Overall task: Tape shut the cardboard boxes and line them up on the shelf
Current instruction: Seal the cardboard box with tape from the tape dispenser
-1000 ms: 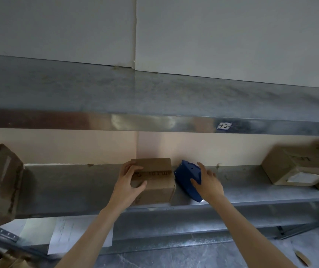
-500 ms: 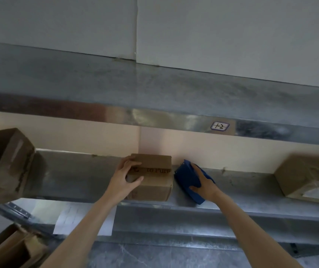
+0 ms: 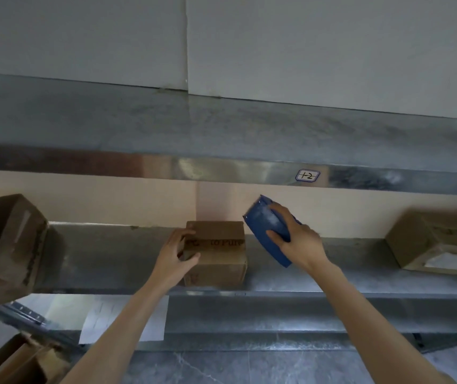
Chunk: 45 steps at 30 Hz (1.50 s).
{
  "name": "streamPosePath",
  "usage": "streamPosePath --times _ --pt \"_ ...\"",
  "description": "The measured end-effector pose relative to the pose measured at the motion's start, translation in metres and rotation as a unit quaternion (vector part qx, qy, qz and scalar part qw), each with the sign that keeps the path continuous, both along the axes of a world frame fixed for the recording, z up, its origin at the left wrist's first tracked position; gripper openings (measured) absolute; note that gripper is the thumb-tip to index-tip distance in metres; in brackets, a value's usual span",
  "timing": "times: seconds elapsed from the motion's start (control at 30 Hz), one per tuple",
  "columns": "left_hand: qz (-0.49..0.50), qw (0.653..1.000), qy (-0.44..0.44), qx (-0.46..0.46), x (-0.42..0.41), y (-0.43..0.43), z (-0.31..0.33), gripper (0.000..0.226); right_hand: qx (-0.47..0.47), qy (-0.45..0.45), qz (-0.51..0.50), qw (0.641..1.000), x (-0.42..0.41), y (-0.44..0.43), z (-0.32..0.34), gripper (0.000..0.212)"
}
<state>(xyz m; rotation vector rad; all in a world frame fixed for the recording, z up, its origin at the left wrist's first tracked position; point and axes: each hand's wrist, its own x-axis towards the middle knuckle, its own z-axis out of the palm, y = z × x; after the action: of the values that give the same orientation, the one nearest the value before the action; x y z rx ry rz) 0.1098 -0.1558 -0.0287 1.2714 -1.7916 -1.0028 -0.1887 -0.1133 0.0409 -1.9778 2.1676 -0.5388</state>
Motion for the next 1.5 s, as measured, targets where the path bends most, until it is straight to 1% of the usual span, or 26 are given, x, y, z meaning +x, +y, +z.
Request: streamPosePath --times 0.13,0.23,0.3,0.37,0.43,0.53,0.67,0.8,0.93,1.07,1.23,1.33,1.43,1.5 --pt "0.007 0.997 0.061 0.038 0.000 0.001 0.002 0.054 -0.008 0.020 0.097 0.995 0.036 -0.006 0.020 0.052" --pt "-0.001 0.994 0.096 0.046 0.001 0.001 0.002 0.056 0.017 0.010 0.177 0.984 0.066 -0.014 0.023 0.050" --pt "-0.007 0.994 0.099 0.052 0.002 0.001 0.003 0.058 0.056 0.004 0.217 0.975 0.081 -0.019 0.021 0.052" --pt "-0.009 0.993 0.099 0.060 0.004 0.000 0.003 0.060 0.097 -0.022 0.237 0.967 0.088 -0.024 0.017 0.054" --pt "-0.012 0.993 0.097 0.060 0.004 -0.001 0.003 0.061 0.118 -0.060 0.238 0.962 0.088 -0.027 0.016 0.055" --pt "-0.012 0.996 0.073 0.046 0.004 -0.002 0.003 0.060 0.119 -0.058 0.236 0.963 0.089 -0.027 0.012 0.055" --pt "-0.006 0.999 0.026 0.022 0.005 -0.005 0.005 0.060 0.060 0.009 0.203 0.977 0.094 -0.018 0.001 0.050" --pt "-0.029 1.000 -0.008 0.010 0.012 -0.009 0.013 0.062 -0.022 0.031 0.173 0.984 0.099 -0.012 0.001 0.050" --pt "-0.058 0.998 -0.022 0.008 0.025 -0.016 0.033 0.047 -0.073 0.060 0.186 0.978 0.098 -0.010 0.008 0.048" --pt "-0.064 0.998 -0.013 -0.014 0.042 -0.023 0.058 0.046 -0.084 0.086 0.226 0.967 0.094 -0.004 0.024 0.049" --pt "-0.086 0.996 -0.003 -0.003 0.051 -0.026 0.077 0.036 -0.108 0.086 0.277 0.951 0.095 0.011 0.040 0.047" --pt "-0.120 0.993 -0.003 0.001 0.047 -0.024 0.087 0.035 -0.113 0.088 0.302 0.943 0.102 0.020 0.046 0.046" --pt "-0.171 0.985 -0.010 0.011 0.046 -0.021 0.092 0.041 -0.120 0.084 0.313 0.938 0.107 0.026 0.051 0.045" --pt "-0.186 0.982 -0.014 0.018 0.046 -0.019 0.093 0.041 -0.124 0.085 0.317 0.937 0.108 0.029 0.054 0.045"
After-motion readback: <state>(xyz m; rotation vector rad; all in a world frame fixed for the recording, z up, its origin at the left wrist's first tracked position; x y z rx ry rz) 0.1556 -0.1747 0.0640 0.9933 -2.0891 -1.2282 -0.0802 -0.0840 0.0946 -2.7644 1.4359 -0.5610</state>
